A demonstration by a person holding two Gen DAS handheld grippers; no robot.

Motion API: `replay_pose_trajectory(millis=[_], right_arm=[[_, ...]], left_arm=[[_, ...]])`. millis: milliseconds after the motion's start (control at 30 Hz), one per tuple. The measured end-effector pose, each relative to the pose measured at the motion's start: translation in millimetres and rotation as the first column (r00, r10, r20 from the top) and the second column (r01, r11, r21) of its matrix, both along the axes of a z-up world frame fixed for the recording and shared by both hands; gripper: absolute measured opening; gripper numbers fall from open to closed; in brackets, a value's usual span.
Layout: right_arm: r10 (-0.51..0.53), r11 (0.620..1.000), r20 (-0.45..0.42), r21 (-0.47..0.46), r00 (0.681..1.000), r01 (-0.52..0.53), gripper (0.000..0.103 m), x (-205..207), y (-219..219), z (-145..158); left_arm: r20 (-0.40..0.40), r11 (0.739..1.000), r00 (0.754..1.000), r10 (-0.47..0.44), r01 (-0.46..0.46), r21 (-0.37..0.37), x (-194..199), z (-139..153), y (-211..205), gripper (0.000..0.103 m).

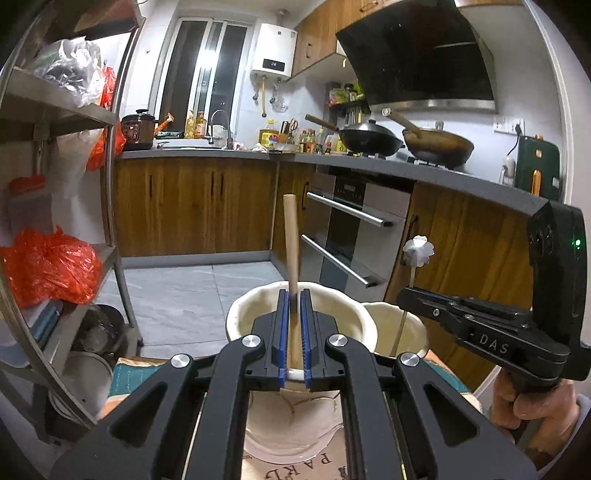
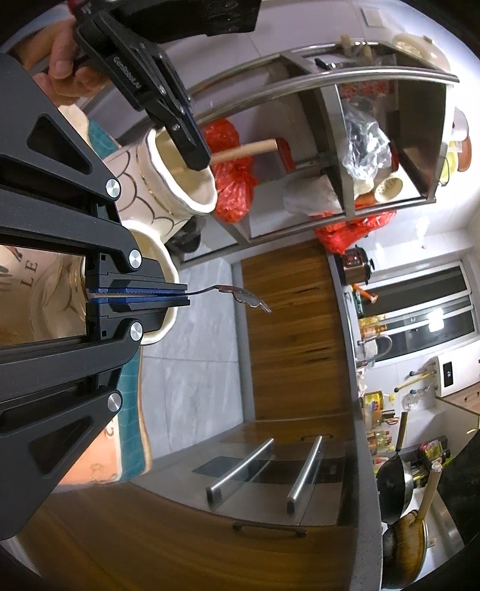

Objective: Organize utensils
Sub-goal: 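Open the right gripper dropping the spoon while the left drops the chopstick into the holder, then return both tools to the table and grasp the gold fork with the right gripper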

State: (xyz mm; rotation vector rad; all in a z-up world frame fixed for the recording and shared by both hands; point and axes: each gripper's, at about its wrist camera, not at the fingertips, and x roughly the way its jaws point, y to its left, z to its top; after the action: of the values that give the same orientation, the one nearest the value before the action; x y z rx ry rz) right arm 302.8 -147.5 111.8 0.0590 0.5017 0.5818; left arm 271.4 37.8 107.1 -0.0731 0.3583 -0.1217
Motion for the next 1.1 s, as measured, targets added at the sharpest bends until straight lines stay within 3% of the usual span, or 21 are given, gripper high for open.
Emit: replay_pose_trajectory(millis=[133,200,267,367,700,833,1100], right_arm=[[-0.001,1.0,-0.011,-0.027,1.0,0.001,0.003,3,4,0],[0.006,0.999,-0.023,-0.037,1.0,-0.007,0.007,4,5,-2],[0.007,0.999,-0.027,-0.041,1.0,-0.008,0.019,4,5,-3],[0.008,0.999,-0.024,-0.037,1.0,-0.009,0.026,2,2,-1],[-0.003,1.0,-0.003,-0.03,1.0,0.003,0.034,-23,-16,9],[-0.002,0.999,-0.002,-0.049,1.0,0.001,0.036,-42,-22,10],[0.003,0.991,-0.071,-0.134,0.997,-0.013,0.036,-75,-28,-10]], left_arm=[[-0.014,1.0,1.0,0.017,-0.016,0.005,2,2,0,0.018],[-0.013,1.0,1.0,0.023,-0.023,0.006,1,4,-1,0.035],[0.002,1.0,1.0,0.028,-0.028,0.001,-5,6,-1,0.054],[0.014,0.999,0.999,0.035,-0.035,0.003,-14,7,-1,0.058],[0.023,0.996,0.997,0.071,-0.07,-0.062,-68,1,19,0.07],[-0.035,0.994,0.997,0.071,-0.074,-0.081,-86,-13,26,0.071],[-0.176,0.996,0.98,0.087,-0.092,-0.022,-112,-48,32,0.071]])
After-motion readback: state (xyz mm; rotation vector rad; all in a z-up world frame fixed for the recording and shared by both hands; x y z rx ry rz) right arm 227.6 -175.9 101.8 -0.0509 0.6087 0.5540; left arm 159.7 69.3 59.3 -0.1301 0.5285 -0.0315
